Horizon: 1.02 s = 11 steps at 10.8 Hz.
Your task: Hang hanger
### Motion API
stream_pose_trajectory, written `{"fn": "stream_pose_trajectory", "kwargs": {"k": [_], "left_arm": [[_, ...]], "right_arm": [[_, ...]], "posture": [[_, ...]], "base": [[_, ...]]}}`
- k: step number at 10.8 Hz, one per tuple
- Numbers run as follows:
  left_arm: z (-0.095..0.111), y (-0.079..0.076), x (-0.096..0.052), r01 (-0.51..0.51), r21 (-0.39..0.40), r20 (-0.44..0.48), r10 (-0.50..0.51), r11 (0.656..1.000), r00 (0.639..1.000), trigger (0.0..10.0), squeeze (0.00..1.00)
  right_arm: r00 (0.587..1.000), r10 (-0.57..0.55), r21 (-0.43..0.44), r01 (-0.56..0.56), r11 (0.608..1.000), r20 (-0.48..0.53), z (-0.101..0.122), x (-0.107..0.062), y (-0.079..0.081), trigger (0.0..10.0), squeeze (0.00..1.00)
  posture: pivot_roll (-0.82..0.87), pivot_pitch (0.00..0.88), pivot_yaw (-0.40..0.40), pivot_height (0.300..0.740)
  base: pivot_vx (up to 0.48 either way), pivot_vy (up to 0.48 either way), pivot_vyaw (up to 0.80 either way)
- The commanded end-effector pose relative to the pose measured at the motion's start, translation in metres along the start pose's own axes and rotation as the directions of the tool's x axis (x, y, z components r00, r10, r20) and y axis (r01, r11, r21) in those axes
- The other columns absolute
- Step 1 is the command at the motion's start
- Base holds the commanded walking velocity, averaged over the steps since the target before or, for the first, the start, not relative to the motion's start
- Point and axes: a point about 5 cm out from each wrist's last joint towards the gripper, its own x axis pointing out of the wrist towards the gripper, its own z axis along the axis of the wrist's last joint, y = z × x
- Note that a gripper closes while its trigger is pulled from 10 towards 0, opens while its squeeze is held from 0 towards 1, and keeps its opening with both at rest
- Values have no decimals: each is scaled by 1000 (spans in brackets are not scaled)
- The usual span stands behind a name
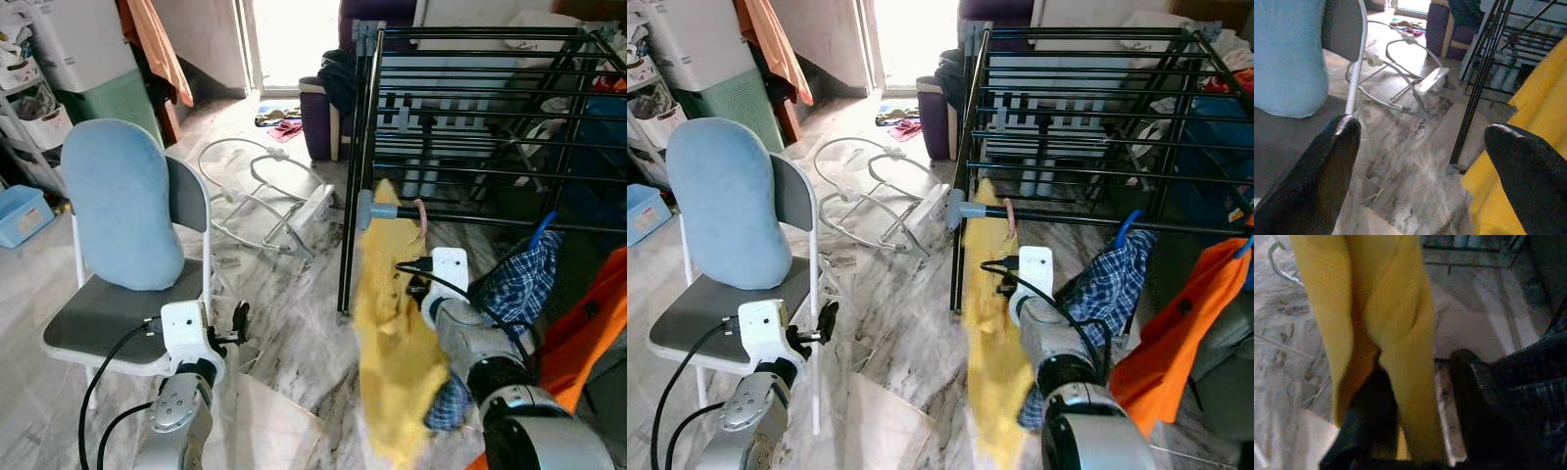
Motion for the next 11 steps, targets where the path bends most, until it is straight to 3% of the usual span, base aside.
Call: {"fn": "stream_pose_trajectory", "kwargs": {"k": [1,3,7,11], "left_arm": [[0,2,2,-12,8,-6,12,1000,1000,10000,0],[-1,4,1,-16,13,-10,16,1000,1000,10000,0],[-7,12,-9,-44,34,-41,45,998,998,10000,0],[3,22,-21,-76,120,25,73,990,997,10000,0]], "right_arm": [[998,-2,-23,4,1000,65,12,-1,1,10000,1000],[988,6,-38,0,999,155,14,-7,0,10000,1000],[959,-2,-70,22,997,285,8,-35,-20,10000,1000],[948,18,-58,0,998,318,-2,-61,-24,10000,1000]], "posture": [[-66,0,53,740],[-69,0,53,740],[-71,0,51,740],[-58,0,44,740]], "base": [[0,0,0],[0,0,0],[0,0,0],[0,0,0]]}}
